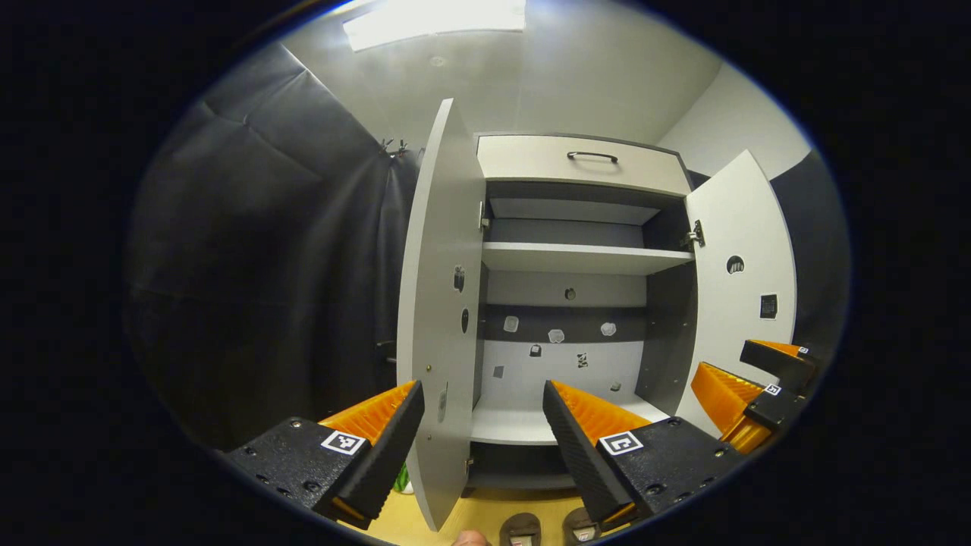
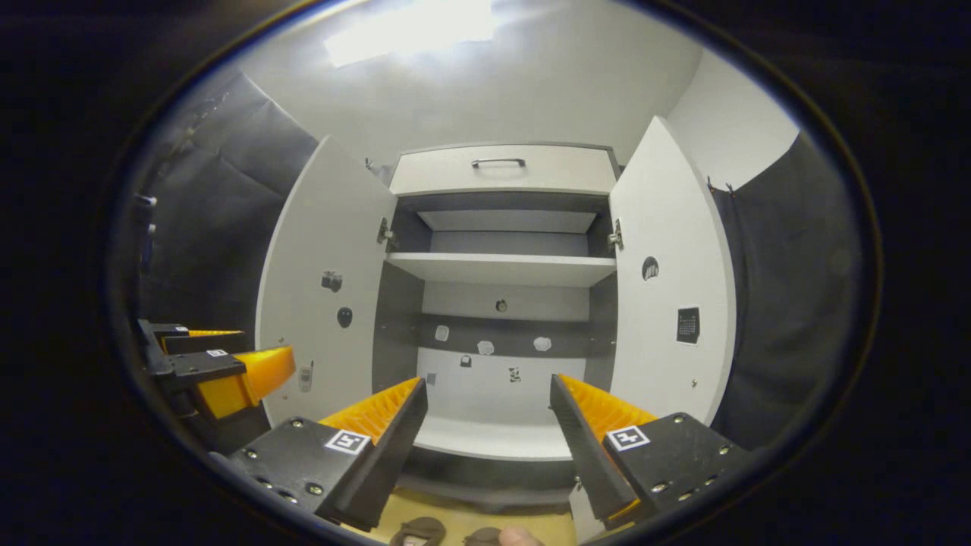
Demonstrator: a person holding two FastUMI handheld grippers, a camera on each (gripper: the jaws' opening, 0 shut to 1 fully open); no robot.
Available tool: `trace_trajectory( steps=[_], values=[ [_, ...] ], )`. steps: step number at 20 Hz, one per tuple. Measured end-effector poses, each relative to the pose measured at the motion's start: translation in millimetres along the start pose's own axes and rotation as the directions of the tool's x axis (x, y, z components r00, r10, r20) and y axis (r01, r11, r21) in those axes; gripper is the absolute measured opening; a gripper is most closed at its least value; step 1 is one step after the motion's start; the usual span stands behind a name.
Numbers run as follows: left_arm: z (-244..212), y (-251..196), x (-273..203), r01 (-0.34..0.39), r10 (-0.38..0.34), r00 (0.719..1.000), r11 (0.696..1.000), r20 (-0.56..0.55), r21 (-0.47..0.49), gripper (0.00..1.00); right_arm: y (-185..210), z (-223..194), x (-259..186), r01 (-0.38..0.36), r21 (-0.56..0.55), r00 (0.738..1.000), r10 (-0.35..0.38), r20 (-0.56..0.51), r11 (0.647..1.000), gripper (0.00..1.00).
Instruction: Grab one shoe with the right hand and put it into the shoe cabinet, grab the other shoe with the left hand and put it into the shoe cabinet; then close the right door with the right hand and the left door with the left hand.
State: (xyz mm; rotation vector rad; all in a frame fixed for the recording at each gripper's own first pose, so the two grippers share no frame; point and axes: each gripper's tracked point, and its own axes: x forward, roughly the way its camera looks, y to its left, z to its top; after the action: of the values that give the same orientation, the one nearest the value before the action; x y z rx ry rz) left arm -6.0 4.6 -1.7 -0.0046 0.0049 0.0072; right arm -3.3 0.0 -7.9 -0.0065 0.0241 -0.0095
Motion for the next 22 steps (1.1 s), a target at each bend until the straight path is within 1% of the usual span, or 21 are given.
trace_trajectory(
  steps=[1,3,5,7,8,9,11,13,14,16,17,19,20,21,22],
  values=[
    [0,0,1,0.0,0.0,1.0,1.0,-0.001,0.002,0.96,0,-1,0,0.001,-0.004,1.0,-0.001,0.0,1.0,0.97],
    [0,0,0,0.0,0.0,1.0,1.0,-0.002,0.007,0.96,0,-2,1,0.0,-0.008,1.0,0.0,-0.001,1.0,0.97],
    [2,2,0,-0.004,0.004,1.0,1.0,0.003,0.005,0.96,2,-14,2,-0.002,-0.008,1.0,0.002,-0.022,1.0,0.97],
    [5,5,0,-0.012,0.012,1.0,1.0,0.009,0.003,0.96,3,-39,1,-0.003,-0.015,0.997,0.002,-0.075,1.0,0.98],
    [6,8,-1,-0.019,0.019,1.0,1.0,0.012,0.006,0.96,6,-56,0,-0.011,-0.016,0.994,0.009,-0.109,1.0,0.96],
    [7,11,-1,-0.027,0.026,1.0,1.0,0.014,0.012,0.96,10,-75,-2,-0.022,-0.014,0.989,0.02,-0.149,1.0,0.98],
    [6,17,-3,-0.043,0.042,0.999,0.999,0.011,0.028,0.96,19,-123,-5,-0.057,-0.027,0.964,0.048,-0.26,0.998,0.98],
    [5,21,-4,-0.054,0.054,0.999,0.998,0.008,0.031,0.96,27,-171,-15,-0.099,-0.053,0.929,0.073,-0.363,0.994,0.98],
    [4,24,-5,-0.06,0.06,0.998,0.998,0.005,0.029,0.92,31,-191,-18,-0.12,-0.057,0.912,0.088,-0.402,0.991,0.98],
    [2,30,-5,-0.076,0.076,0.997,0.997,-0.002,0.033,0.93,42,-232,-27,-0.159,-0.042,0.867,0.119,-0.485,0.986,0.96],
    [1,34,-6,-0.087,0.088,0.996,0.995,-0.006,0.041,0.96,45,-255,-34,-0.173,-0.03,0.832,0.13,-0.539,0.984,0.96],
    [0,42,-9,-0.108,0.109,0.994,0.993,-0.012,0.053,0.96,50,-290,-43,-0.188,-0.011,0.778,0.142,-0.612,0.982,0.98],
    [-2,45,-9,-0.117,0.118,0.993,0.992,-0.015,0.055,0.96,51,-311,-49,-0.194,0.001,0.741,0.148,-0.655,0.981,0.97],
    [-2,48,-11,-0.126,0.128,0.992,0.99,-0.019,0.055,0.92,53,-331,-56,-0.198,0.014,0.698,0.151,-0.7,0.98,0.98],
    [-3,51,-13,-0.136,0.138,0.99,0.989,-0.021,0.057,0.96,53,-348,-67,-0.202,0.025,0.648,0.153,-0.746,0.979,0.98]
  ],
)
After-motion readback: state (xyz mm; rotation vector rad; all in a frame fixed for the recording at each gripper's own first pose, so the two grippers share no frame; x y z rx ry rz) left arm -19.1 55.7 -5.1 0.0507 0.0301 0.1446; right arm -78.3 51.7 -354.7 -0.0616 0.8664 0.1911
